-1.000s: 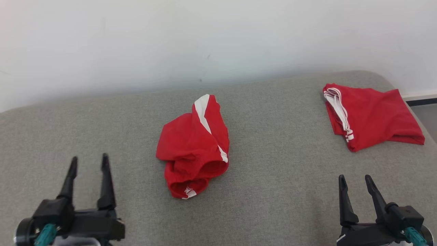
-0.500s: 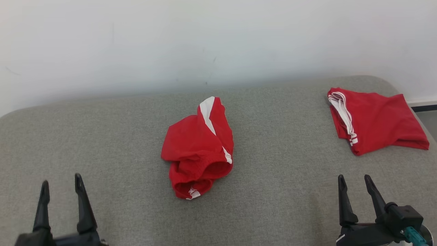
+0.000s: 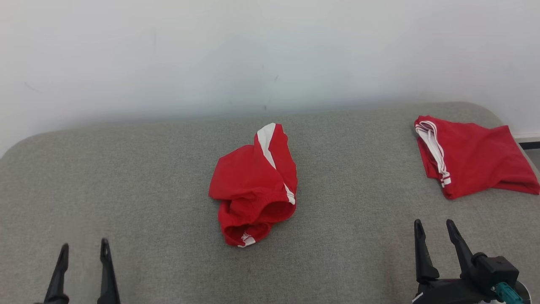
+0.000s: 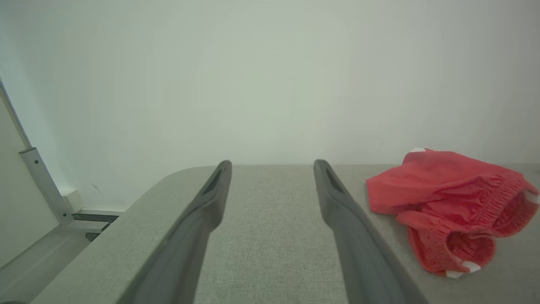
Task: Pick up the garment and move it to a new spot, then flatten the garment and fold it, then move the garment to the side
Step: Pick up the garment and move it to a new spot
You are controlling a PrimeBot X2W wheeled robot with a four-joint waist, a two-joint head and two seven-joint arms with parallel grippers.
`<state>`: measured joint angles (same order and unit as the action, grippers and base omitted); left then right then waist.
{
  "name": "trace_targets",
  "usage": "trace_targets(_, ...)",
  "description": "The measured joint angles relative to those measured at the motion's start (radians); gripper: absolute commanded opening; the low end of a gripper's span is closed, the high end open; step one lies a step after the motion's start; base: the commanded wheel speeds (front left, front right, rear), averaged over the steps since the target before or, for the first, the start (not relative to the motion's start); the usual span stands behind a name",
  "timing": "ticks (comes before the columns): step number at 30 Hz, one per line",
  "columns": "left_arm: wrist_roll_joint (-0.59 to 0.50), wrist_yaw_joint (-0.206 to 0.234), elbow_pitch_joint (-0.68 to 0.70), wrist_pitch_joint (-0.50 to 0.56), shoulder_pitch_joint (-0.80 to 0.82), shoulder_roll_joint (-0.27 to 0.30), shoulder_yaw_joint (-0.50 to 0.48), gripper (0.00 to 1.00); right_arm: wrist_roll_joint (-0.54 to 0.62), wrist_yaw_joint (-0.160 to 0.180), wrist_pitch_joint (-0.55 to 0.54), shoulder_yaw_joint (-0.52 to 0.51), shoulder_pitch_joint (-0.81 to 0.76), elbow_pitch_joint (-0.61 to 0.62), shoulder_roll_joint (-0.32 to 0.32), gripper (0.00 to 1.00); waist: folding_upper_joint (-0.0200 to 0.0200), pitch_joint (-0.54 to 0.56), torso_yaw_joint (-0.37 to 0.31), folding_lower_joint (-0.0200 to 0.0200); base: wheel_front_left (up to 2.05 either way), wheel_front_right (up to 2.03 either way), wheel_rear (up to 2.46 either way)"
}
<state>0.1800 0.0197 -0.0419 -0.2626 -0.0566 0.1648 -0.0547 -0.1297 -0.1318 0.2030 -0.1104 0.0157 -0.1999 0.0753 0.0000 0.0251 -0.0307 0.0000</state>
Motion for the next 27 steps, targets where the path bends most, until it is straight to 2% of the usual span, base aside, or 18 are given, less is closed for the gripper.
trace_targets(9,-0.021,0.007,-0.071,0.029,-0.023,0.031,0.005,1.00,0.002,0.000,-0.009,0.004,-0.011,0.001,-0.001,1.00,0.0000,0.013,0.005,0.0000,0.00,0.00,0.00)
trace_targets(27,-0.029,0.012,-0.061,0.087,-0.027,0.062,0.024,1.00,0.002,0.000,-0.063,0.019,-0.039,0.023,0.009,1.00,0.0000,0.035,0.007,0.0000,0.00,0.00,0.00)
